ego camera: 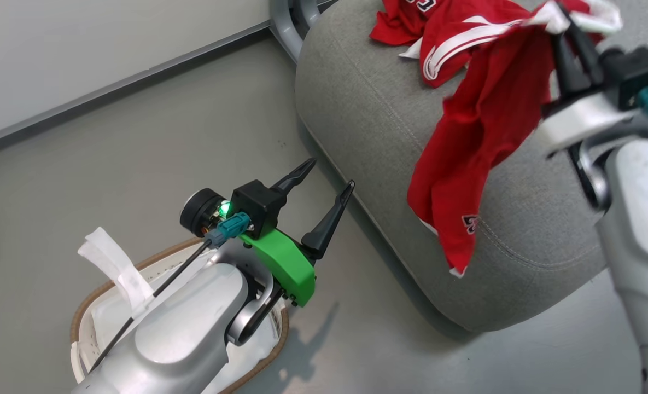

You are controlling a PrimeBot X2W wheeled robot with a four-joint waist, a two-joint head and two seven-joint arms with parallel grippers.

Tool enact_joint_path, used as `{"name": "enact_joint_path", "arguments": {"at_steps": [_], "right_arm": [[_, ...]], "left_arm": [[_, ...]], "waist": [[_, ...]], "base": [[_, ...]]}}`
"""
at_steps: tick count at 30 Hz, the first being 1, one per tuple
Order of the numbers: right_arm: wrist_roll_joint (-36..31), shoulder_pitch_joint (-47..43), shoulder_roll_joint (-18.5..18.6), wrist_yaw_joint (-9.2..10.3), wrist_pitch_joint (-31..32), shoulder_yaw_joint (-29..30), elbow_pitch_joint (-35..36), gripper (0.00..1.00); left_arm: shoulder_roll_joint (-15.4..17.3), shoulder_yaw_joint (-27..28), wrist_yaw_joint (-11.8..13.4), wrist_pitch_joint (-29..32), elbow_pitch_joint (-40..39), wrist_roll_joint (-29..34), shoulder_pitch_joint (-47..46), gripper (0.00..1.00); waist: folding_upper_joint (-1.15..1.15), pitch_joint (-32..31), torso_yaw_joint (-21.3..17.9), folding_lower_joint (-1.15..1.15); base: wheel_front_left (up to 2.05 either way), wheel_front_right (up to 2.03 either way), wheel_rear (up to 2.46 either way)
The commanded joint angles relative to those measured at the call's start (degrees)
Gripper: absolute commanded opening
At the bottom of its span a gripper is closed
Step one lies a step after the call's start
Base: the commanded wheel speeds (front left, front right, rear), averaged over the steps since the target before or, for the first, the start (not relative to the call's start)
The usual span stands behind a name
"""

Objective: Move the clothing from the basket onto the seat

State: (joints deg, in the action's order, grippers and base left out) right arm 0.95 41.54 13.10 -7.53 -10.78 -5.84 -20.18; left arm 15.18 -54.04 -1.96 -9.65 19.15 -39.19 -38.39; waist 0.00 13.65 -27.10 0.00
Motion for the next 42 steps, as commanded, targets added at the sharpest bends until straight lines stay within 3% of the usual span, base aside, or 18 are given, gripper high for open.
{"name": "enact_joint_path", "arguments": {"at_steps": [1,7,16,21,25,29,39,40,42], "right_arm": [[0.0,2.6,1.2,0.08,0.4,0.0,-0.7,0.00],[2.2,14.0,6.0,0.08,2.8,2.0,-4.1,0.00],[4.0,31.7,20.2,0.08,8.1,6.4,-8.3,0.00],[3.3,37.4,27.8,0.08,10.2,6.6,-9.8,0.00],[2.4,38.0,30.9,0.08,10.6,7.8,-13.0,0.00],[1.9,36.2,30.0,0.08,8.7,10.9,-17.8,0.00],[-1.7,29.3,20.7,0.08,0.7,16.0,-30.5,0.00],[-2.0,28.9,20.0,0.08,0.3,16.4,-31.7,0.04],[-3.3,28.0,19.0,0.08,-0.5,17.3,-34.2,0.33]], "left_arm": [[0.4,0.2,0.4,-0.2,-0.1,0.5,-1.3,1.00],[0.9,-0.1,0.8,0.1,-1.8,1.2,-2.2,1.00],[2.0,-1.2,1.8,2.1,-5.6,3.5,-4.8,1.00],[2.4,-1.7,2.0,3.3,-8.3,5.0,-7.1,1.00],[2.6,-1.8,2.2,4.0,-9.9,6.1,-9.1,1.00],[2.6,-2.1,2.5,4.8,-10.9,6.7,-10.7,1.00],[4.0,-2.6,2.7,6.7,-12.5,7.7,-12.1,1.00],[4.1,-2.6,2.7,6.8,-12.4,7.6,-12.0,1.00],[4.2,-2.8,2.7,7.0,-12.3,7.4,-11.8,1.00]], "waist": [[0.00,1.3,1.3,0.00],[0.00,4.6,4.5,0.00],[0.00,11.8,10.4,0.00],[0.00,15.8,12.6,0.00],[0.00,19.1,14.1,0.00],[0.00,22.3,15.1,0.00],[0.00,26.5,14.8,0.00],[0.00,26.6,14.8,0.00],[0.00,26.6,14.7,0.00]], "base": [[0.00,0.00,0.00],[0.00,0.00,0.00],[0.00,0.00,0.00],[0.00,0.00,0.00],[0.00,0.00,0.00],[0.00,0.00,0.00],[0.00,0.00,0.00],[0.00,0.00,0.00],[0.00,0.00,0.00]]}}
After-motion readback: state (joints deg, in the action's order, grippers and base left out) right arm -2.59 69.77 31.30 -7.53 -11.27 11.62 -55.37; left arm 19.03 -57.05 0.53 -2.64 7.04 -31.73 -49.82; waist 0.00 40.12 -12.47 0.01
